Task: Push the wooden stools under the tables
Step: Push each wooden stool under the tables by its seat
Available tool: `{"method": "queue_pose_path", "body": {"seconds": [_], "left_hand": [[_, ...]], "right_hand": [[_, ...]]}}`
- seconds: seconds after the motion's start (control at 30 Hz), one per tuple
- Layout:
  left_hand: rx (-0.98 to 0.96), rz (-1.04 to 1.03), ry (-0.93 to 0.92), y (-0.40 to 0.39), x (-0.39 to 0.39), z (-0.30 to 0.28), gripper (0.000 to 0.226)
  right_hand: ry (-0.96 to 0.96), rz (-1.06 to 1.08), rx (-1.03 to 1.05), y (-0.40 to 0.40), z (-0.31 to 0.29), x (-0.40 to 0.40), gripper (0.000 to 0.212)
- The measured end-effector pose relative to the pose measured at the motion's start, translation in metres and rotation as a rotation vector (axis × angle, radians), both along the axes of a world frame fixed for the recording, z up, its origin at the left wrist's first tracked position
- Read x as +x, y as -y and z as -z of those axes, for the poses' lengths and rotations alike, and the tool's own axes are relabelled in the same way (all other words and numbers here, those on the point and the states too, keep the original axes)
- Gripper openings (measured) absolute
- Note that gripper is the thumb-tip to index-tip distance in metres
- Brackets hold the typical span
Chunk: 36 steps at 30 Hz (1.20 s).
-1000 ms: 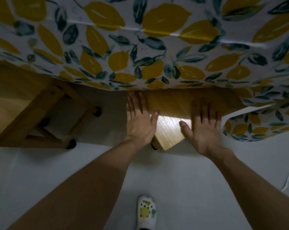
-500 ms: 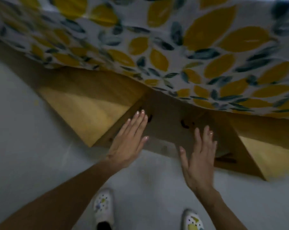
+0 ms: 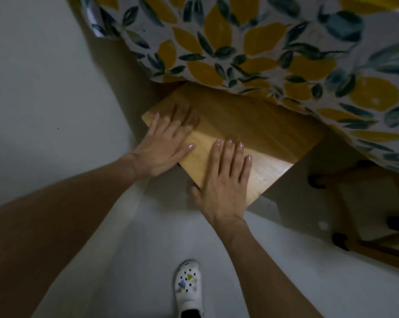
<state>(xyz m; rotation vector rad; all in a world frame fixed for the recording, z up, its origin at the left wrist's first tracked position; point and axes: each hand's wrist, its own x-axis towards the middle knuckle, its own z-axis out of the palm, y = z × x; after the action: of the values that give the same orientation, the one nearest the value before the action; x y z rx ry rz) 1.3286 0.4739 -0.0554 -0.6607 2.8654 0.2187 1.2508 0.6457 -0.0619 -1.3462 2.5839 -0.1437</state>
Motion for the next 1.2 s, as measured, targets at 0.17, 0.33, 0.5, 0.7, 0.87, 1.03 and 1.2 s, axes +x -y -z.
{"method": "queue_pose_path", "body": {"seconds": [0.17, 0.33, 0.5, 0.7, 0.87, 1.03, 1.2], "left_hand": [[-0.067, -0.033, -0.060, -0.010, 0.004, 0.004, 0.061], [-0.036, -0.097, -0.047, -0.032, 0.011, 0.004, 0.061], [-0.044, -0.264, -0.009, -0.088, 0.027, 0.005, 0.065], [-0.004, -0.330, -0.018, -0.139, 0.045, -0.001, 0.084], [-0.067, -0.127, 0.041, -0.114, 0.058, 0.000, 0.104], [-0.072, -0.160, 0.037, -0.104, 0.040, 0.003, 0.105], [-0.057, -0.186, 0.009, -0.077, 0.010, 0.001, 0.103]], "right_hand": [[-0.041, -0.063, 0.003, -0.008, -0.001, -0.001, 0.111], [-0.021, -0.156, 0.001, -0.028, -0.005, -0.009, 0.106], [-0.011, -0.339, 0.041, -0.066, -0.009, -0.024, 0.106], [-0.040, -0.467, 0.040, -0.100, -0.013, -0.039, 0.104], [-0.050, -0.256, 0.013, -0.106, -0.009, -0.032, 0.096], [-0.032, -0.307, -0.001, -0.091, -0.006, -0.060, 0.097], [-0.031, -0.304, -0.021, -0.060, -0.008, -0.090, 0.098]]}}
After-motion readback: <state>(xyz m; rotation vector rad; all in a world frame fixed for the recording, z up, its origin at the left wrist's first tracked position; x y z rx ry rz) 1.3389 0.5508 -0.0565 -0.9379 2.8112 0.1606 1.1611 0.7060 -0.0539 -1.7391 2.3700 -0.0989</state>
